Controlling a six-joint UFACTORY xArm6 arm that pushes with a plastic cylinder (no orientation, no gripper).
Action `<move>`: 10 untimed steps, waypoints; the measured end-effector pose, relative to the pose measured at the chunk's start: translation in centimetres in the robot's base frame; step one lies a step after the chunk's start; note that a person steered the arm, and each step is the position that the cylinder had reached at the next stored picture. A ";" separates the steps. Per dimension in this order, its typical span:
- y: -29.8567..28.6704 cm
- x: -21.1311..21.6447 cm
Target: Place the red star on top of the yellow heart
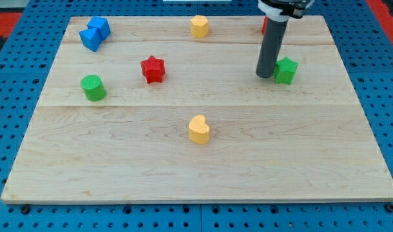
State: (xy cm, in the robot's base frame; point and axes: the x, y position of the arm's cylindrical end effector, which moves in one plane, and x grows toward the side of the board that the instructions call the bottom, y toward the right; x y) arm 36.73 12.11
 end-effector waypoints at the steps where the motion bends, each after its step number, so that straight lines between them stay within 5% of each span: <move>1: -1.7 0.0; 3: -6.1 0.0; 7: -24.3 -5.7; 10: -16.6 2.0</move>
State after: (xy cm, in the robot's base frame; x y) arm 38.70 -4.46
